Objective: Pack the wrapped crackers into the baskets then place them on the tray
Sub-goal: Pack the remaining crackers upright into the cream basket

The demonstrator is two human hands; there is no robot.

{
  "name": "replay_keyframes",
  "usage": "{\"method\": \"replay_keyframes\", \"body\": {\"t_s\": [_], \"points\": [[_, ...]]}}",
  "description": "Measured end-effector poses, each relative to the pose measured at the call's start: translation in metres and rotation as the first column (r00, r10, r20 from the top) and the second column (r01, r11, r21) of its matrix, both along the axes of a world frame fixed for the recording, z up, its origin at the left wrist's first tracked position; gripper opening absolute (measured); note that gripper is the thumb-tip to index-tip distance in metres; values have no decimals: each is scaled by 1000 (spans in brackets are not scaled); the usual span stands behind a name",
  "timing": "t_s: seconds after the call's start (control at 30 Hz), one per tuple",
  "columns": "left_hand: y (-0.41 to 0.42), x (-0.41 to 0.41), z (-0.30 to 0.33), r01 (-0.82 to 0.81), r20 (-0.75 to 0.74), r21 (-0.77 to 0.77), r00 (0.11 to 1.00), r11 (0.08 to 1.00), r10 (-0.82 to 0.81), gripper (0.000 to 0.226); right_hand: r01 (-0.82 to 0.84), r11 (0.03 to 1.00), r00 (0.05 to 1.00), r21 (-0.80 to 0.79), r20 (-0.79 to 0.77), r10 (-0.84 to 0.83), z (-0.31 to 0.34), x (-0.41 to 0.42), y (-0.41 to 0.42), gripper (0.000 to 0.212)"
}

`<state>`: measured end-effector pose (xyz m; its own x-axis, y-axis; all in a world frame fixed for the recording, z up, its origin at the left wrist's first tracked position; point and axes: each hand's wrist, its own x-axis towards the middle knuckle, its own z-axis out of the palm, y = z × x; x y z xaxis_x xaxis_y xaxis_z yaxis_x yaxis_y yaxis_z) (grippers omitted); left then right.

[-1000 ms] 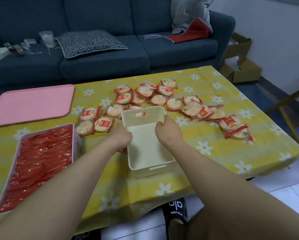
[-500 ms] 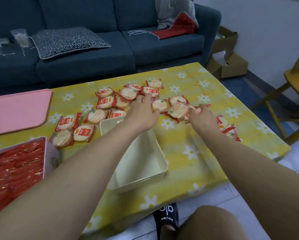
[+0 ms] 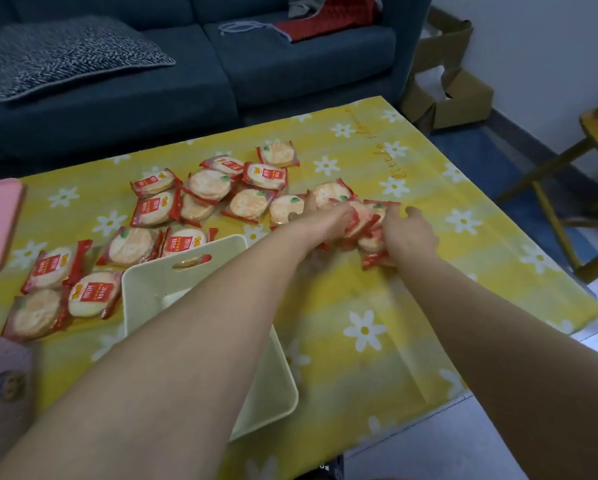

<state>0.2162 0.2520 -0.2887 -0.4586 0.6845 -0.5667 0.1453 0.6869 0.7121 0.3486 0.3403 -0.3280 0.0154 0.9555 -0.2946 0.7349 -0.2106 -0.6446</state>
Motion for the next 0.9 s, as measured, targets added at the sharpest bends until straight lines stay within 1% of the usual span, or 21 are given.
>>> {"method": "replay_keyframes", "body": {"t_s": [0.1,0.13,0.23,0.3,0.37,0.4,0.43,0.47,0.5,0.53,0.6,0.63,0.7,0.77,0.83,0.87,0.9], "points": [[8,-7,-7,-9,-23,-25,1000,1000,8,110,-76,996,991,-53,-114,69,3,-18,10,75],[12,-11,-9,-7,-32,-19,999,1000,7,109,-91,993,989,-79,-124,80,4,-23,14,81],[20,-20,-7,-12,-40,-85,999,996,9,95,-95,986,982,-135,-177,70,10,-32,24,101],[27,-22,-6,40,7,-100,999,994,-40,93,-113,978,964,-177,-259,64,13,-42,28,104],[29,-20,-7,89,76,-90,994,992,-82,100,-142,969,951,-203,-298,77,13,-54,26,105],[29,-18,-9,97,84,-96,993,991,-89,98,-146,967,951,-208,-300,79,10,-59,23,107],[26,-13,-9,87,60,-91,995,992,-81,88,-150,967,949,-204,-304,83,5,-62,21,108],[23,-9,-12,52,38,-68,998,996,-49,79,-155,968,946,-198,-311,88,-1,-64,17,105],[21,-6,-17,-6,22,-27,1000,1000,7,74,-159,968,940,-194,-328,88,-6,-65,14,100],[19,-4,-24,-54,15,30,998,998,54,72,-156,969,931,-194,-357,79,-9,-66,10,96],[16,-2,-30,-136,29,91,991,986,134,69,-142,968,896,-205,-442,38,-8,-67,0,86],[13,1,-28,-158,41,97,987,983,155,69,-131,967,870,-219,-493,6,-6,-68,-5,79],[10,6,-23,-191,60,107,981,976,185,75,-106,961,813,-255,-579,-64,-3,-70,-12,64],[3,12,-14,-220,48,126,975,967,215,90,-91,957,773,-274,-626,-106,1,-71,-19,50],[-3,13,-10,-239,50,149,971,960,234,101,-89,958,746,-272,-655,-117,13,-70,-32,48],[-9,12,-2,-239,58,163,971,957,233,101,-88,959,732,-269,-670,-121,20,-72,-36,47],[-20,12,11,-236,54,183,972,954,230,95,-91,962,723,-258,-681,-114,29,-74,-44,46]]}}
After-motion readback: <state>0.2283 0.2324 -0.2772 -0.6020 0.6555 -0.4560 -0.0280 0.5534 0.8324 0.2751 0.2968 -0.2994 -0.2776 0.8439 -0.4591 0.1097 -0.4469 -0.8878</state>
